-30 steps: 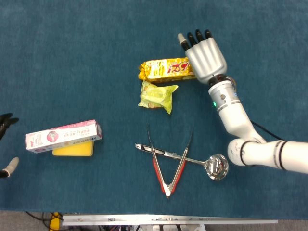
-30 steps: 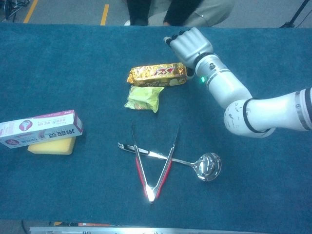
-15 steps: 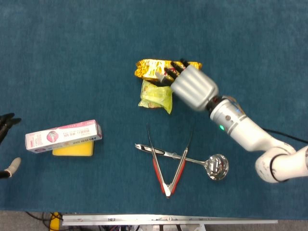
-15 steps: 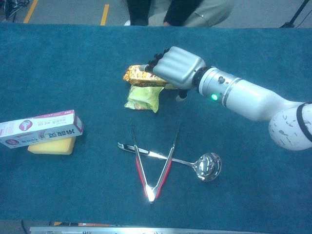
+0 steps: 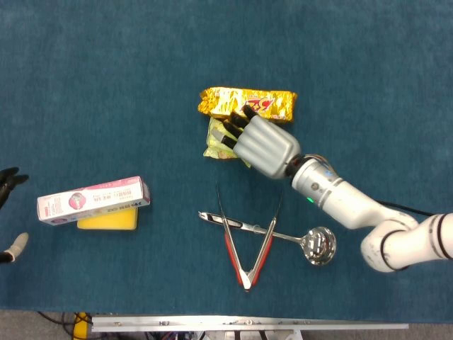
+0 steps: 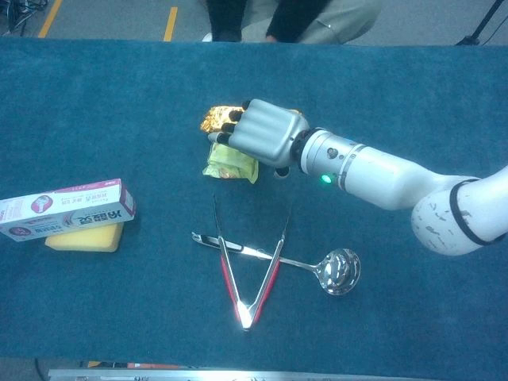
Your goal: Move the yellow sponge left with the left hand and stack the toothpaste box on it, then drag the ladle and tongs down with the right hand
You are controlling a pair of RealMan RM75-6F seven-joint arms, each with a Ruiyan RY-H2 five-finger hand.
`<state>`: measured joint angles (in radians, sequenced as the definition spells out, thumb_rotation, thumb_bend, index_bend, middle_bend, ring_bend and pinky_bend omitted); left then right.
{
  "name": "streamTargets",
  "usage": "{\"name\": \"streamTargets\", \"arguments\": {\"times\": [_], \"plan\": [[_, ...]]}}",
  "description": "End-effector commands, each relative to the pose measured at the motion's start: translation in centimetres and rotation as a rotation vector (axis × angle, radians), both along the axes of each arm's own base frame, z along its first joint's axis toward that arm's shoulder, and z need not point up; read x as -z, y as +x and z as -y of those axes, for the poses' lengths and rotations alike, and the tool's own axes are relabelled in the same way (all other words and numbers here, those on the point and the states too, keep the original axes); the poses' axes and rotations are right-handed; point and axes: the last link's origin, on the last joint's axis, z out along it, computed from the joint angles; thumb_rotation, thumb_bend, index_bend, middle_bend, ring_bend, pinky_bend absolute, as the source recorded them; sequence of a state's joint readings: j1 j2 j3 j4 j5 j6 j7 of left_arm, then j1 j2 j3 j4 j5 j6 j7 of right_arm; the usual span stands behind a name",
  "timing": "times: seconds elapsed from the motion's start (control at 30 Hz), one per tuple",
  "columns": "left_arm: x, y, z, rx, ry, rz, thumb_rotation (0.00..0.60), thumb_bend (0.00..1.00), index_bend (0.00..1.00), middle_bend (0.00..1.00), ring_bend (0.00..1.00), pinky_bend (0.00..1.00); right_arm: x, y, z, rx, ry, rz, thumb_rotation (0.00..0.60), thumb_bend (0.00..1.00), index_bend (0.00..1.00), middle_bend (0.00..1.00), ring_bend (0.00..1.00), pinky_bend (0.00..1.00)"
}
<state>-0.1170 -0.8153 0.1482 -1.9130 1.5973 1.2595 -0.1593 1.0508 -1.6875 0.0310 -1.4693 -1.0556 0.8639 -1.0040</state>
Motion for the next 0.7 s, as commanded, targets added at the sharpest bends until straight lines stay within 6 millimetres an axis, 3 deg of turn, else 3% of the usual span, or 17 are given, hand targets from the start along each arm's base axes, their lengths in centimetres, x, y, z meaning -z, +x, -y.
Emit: {"name": "streamTargets", "arguments": {"times": [0.03,0.43,0.7], "plan": [[-0.1,-0.1,0.0,-0.004,0.0,0.001,0.6,0.34,0.11,0.06,0.05,0.19,0.9,0.5,0.1,-0.018,-0.017,-0.013,0.6,0.0,0.02,0.22,0.15,0.24],[-0.5,-0.6,0.5,-0.021,0.007,0.003,0.6,0.34,0.11,0.06,0.05,0.19,3.6,1.1,0.3,-0.018,-0.056,-0.052,0.6,0.0,0.11,0.29,0.15,0.24],[-0.7,-0.8,0.7,-0.025,0.012,0.01,0.599,0.34,0.11,0.06,0.05,0.19,4.0,1.2,0.8,0.009,-0.073,-0.026,0.6,0.0,0.3,0.42,0.19,0.25]]}}
